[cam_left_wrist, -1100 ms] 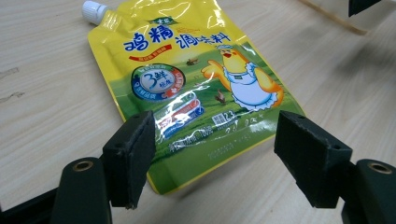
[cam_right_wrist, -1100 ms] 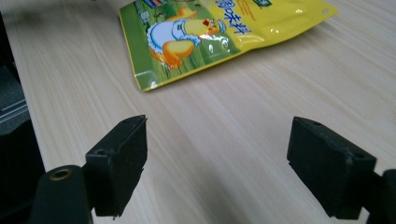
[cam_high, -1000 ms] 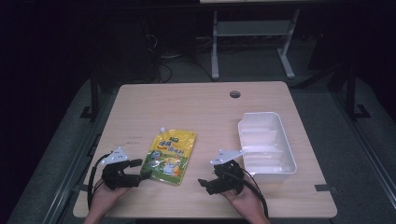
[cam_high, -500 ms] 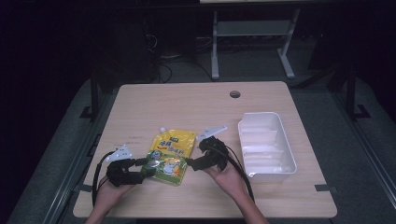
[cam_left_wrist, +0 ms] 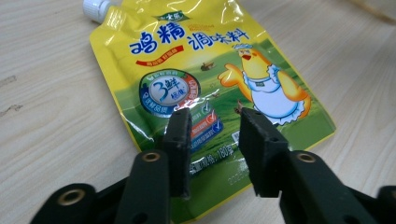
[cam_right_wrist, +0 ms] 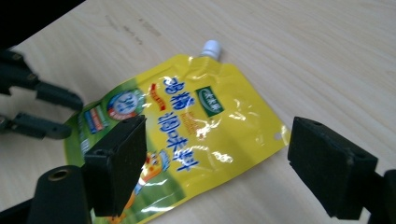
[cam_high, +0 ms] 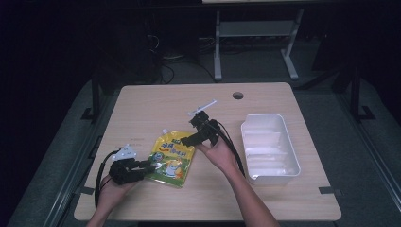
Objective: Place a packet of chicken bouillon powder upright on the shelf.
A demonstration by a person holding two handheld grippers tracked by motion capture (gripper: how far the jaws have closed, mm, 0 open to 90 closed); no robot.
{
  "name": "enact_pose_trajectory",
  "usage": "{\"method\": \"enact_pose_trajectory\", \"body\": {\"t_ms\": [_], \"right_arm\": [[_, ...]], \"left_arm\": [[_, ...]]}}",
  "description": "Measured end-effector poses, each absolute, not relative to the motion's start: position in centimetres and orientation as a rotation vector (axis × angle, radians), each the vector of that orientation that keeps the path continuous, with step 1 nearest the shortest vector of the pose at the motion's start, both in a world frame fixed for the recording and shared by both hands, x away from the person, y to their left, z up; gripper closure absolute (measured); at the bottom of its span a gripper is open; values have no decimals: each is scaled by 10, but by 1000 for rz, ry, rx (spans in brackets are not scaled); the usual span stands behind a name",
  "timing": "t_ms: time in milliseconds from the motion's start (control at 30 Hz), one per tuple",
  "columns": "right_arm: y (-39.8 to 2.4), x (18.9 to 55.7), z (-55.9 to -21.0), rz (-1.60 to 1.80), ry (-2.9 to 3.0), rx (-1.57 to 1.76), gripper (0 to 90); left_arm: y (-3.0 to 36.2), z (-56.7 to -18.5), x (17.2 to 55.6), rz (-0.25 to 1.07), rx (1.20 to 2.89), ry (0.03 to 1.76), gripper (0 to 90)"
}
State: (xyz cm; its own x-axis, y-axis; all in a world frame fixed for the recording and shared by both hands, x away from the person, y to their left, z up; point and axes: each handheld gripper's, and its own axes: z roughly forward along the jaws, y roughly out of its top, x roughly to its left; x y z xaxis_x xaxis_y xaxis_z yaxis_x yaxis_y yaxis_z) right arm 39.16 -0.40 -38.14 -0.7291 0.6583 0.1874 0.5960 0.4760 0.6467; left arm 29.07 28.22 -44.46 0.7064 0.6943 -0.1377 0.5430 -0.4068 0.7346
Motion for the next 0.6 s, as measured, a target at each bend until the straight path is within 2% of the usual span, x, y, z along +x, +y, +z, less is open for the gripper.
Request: {"method": "enact_pose_trajectory", "body": {"t_ms": [167, 600], "right_arm": [[0, 415, -389, 1031, 2643, 1189, 212], [-5, 443, -419, 987, 2651, 1339, 248]], "left_arm": [[281, -447, 292, 229, 2137, 955, 711], [280, -449, 292, 230, 2155, 962, 716]]}}
